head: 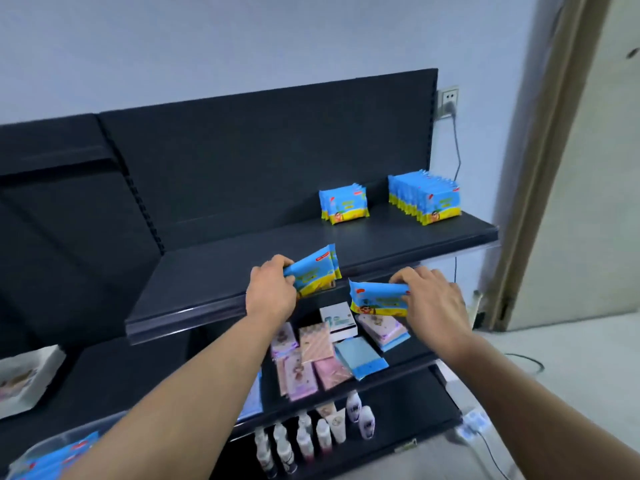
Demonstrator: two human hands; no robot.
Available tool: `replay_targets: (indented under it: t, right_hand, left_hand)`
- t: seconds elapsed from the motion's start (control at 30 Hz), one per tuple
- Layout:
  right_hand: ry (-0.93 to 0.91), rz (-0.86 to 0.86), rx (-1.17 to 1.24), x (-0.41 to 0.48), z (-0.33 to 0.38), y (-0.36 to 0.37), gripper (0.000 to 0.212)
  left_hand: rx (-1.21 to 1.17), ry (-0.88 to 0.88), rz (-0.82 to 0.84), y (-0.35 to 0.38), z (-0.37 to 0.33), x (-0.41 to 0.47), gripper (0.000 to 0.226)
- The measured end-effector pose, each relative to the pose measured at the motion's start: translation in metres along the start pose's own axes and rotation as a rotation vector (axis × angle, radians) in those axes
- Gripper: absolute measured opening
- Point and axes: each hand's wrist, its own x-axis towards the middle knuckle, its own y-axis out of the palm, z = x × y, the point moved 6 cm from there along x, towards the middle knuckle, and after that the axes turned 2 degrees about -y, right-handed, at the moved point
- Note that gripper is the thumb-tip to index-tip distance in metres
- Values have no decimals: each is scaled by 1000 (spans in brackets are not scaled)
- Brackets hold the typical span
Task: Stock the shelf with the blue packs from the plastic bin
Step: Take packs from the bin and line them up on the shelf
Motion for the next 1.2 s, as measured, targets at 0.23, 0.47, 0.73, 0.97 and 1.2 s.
replay_targets:
  t: [0.23,0.47,0.73,0.97,1.2]
  right_hand:
    - [5,-55,43,44,-41,-12,40]
    - [-3,-64,83,99,-64,14,40]
    - [-61,-62,47,197,-79,53,36]
    - [9,51,51,254,-103,95,32]
    - [-43,99,104,284,-108,118,31]
  left_hand:
    - [67,40,-56,17,-52,45,23]
    - [82,21,-19,63,-58,101,23]
    - [37,35,48,133,-75,209,29]
    - [49,98,131,188,-85,274,29]
    - [179,140,19,196,-90,306,27]
